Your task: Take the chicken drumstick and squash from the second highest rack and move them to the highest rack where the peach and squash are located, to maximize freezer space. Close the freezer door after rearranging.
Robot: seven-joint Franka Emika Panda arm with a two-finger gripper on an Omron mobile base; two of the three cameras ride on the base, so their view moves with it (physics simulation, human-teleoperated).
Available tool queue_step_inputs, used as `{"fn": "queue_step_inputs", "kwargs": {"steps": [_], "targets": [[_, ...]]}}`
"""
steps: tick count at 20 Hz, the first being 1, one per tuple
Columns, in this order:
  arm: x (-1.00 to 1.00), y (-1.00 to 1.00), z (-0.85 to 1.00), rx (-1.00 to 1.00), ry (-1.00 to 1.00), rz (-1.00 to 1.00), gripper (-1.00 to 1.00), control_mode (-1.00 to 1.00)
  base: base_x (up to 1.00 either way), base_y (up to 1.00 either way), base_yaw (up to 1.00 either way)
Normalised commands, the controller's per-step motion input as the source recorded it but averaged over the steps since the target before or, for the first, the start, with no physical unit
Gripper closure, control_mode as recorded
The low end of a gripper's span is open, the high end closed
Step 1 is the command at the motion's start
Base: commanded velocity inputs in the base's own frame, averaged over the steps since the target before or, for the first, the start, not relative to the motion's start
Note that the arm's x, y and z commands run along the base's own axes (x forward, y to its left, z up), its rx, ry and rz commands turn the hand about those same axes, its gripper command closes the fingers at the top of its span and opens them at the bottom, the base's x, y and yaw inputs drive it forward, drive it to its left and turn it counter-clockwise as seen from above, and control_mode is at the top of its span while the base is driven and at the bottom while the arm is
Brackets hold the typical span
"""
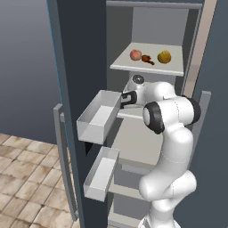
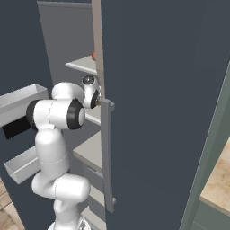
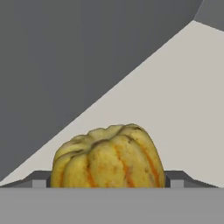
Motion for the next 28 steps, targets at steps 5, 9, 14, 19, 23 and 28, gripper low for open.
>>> {"fn": "queue_step_inputs", "kwargs": {"steps": [5,9,14,19,23,28], "targets": [[0.0,0.0,-0.32,-0.01,0.0,0.0,1.0,-1.0,0.0,0.0,0.0],[-0.28,0.0,-0.2,0.0,0.0,0.0,1.0,-1.0,0.0,0.0,0.0],[-0.72,0.0,-0.06,0.0,-0.03,0.0,1.0,-1.0,0.0,0.0,0.0],[-0.86,0.0,0.06,0.0,-0.01,0.0,1.0,-1.0,0.0,0.0,0.0],[-0.82,-0.01,0.43,0.0,0.0,0.0,1.0,-1.0,0.0,0.0,0.0],[-0.72,-0.02,0.65,0.0,0.0,0.0,1.0,-1.0,0.0,0.0,0.0]]}}
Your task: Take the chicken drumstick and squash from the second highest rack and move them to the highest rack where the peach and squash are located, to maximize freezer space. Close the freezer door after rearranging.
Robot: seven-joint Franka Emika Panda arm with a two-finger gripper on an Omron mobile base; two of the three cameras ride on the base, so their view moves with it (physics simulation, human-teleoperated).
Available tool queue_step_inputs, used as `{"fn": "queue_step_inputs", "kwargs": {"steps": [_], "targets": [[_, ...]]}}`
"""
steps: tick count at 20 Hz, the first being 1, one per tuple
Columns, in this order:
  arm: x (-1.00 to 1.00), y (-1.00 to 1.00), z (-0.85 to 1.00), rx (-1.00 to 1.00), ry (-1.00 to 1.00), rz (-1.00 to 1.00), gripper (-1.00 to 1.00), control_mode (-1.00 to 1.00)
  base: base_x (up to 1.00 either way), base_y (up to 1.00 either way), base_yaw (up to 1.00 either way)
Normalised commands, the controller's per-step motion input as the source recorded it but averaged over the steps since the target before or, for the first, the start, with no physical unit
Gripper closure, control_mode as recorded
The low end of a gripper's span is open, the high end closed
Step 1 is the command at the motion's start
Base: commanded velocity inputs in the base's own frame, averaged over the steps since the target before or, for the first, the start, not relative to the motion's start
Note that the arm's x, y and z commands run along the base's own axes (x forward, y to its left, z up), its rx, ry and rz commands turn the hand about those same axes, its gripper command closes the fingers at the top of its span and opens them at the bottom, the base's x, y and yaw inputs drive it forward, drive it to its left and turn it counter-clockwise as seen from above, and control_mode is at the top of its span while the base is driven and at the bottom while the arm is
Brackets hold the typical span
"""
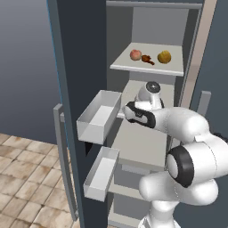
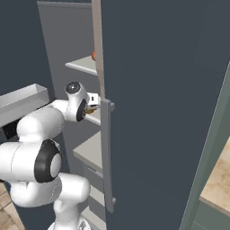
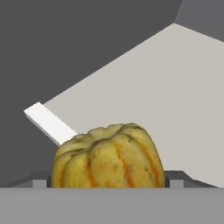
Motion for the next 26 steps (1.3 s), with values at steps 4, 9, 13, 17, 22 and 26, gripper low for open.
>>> {"fn": "queue_step_inputs", "kwargs": {"steps": [4,9,13,17,22,26], "targets": [[-0.69,-0.03,0.68,0.0,0.0,0.0,1.0,-1.0,0.0,0.0,0.0],[-0.68,-0.01,0.69,0.0,0.0,0.0,1.0,-1.0,0.0,0.0,0.0],[-0.64,-0.01,0.72,0.0,0.0,0.0,1.0,-1.0,0.0,0.0,0.0],[-0.51,0.0,0.79,0.0,0.0,0.0,1.0,-1.0,0.0,0.0,0.0],[-0.45,-0.02,0.87,0.0,0.0,-0.03,1.0,-1.0,0.0,0.0,0.0],[-0.34,-0.04,0.89,0.0,0.0,-0.08,1.0,-1.0,0.0,0.0,0.0]]}}
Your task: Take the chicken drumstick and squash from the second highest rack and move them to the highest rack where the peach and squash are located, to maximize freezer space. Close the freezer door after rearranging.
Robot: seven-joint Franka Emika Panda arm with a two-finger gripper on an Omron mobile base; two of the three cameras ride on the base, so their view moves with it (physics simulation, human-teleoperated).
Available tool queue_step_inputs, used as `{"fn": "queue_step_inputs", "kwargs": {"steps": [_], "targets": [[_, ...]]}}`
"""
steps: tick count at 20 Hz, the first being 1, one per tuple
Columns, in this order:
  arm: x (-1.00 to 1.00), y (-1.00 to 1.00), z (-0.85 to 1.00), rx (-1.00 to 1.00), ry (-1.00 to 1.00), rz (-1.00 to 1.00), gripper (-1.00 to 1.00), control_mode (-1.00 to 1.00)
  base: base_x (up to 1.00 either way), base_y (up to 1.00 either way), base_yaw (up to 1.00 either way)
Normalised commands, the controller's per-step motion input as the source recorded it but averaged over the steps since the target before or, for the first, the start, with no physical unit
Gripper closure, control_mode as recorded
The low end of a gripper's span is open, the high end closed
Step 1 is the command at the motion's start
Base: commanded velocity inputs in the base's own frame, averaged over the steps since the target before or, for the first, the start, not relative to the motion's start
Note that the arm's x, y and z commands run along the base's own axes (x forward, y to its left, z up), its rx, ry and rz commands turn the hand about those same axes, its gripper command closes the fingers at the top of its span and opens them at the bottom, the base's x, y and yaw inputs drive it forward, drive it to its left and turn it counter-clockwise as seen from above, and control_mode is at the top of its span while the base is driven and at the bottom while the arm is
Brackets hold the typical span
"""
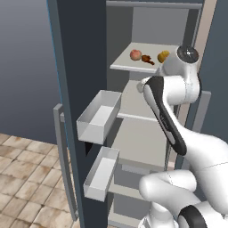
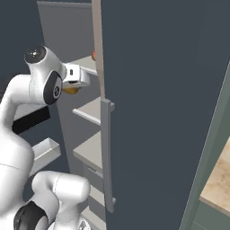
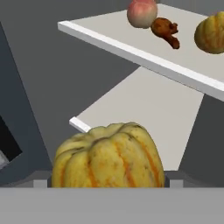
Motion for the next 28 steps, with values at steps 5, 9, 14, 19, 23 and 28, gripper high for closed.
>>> {"fn": "queue_step_inputs", "kwargs": {"steps": [5,9,14,19,23,28], "targets": [[-0.09,-0.06,0.72,0.0,0.0,-0.12,1.0,-1.0,0.0,0.0,0.0],[0.13,-0.05,0.42,0.0,0.0,-0.09,1.0,-1.0,0.0,0.0,0.0],[0.42,-0.06,0.02,0.0,0.0,-0.01,1.0,-1.0,0.0,0.0,0.0],[0.51,-0.08,-0.01,0.0,0.0,0.0,1.0,-1.0,0.0,0.0,0.0],[0.46,-0.1,-0.06,0.0,0.0,0.0,1.0,-1.0,0.0,0.0,0.0],[0.59,-0.11,-0.11,0.0,0.0,0.0,1.0,-1.0,0.0,0.0,0.0]]}}
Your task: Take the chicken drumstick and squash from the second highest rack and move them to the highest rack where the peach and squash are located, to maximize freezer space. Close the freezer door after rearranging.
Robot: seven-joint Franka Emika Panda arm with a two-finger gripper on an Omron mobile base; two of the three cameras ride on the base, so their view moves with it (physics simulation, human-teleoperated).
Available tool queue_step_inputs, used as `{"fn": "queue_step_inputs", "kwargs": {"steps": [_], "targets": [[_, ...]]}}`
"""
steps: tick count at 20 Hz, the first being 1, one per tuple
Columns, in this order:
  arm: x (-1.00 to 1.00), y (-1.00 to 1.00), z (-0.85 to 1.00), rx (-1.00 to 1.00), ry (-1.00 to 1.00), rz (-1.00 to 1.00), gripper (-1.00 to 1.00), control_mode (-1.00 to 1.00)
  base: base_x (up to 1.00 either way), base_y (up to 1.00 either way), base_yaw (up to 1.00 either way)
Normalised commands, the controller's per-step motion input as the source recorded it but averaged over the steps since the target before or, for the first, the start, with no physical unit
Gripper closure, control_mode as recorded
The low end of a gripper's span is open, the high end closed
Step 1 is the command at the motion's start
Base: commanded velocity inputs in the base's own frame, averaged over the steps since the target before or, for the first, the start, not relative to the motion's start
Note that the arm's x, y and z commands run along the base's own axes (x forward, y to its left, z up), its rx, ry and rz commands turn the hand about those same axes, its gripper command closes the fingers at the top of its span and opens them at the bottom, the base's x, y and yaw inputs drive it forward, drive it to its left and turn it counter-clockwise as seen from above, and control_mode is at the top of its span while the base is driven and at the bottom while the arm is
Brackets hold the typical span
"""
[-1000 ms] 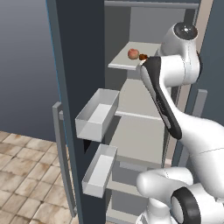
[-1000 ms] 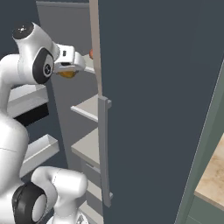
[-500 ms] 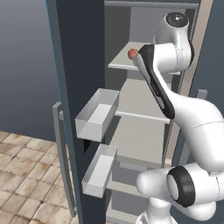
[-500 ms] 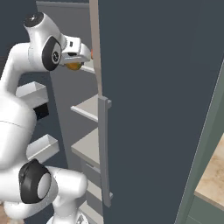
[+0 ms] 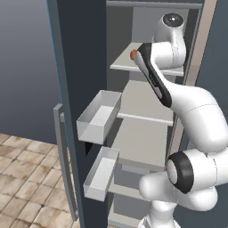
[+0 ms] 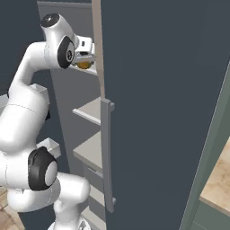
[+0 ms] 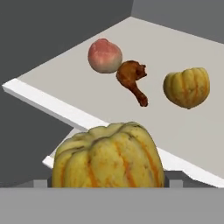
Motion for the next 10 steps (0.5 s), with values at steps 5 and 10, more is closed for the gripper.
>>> {"fn": "queue_step_inputs", "kwargs": {"steps": [5,10], "targets": [[0.74,-0.13,-0.11,0.0,0.0,0.0,1.0,-1.0,0.0,0.0,0.0],[0.76,-0.11,-0.08,0.0,0.0,0.0,1.0,-1.0,0.0,0.0,0.0]]}}
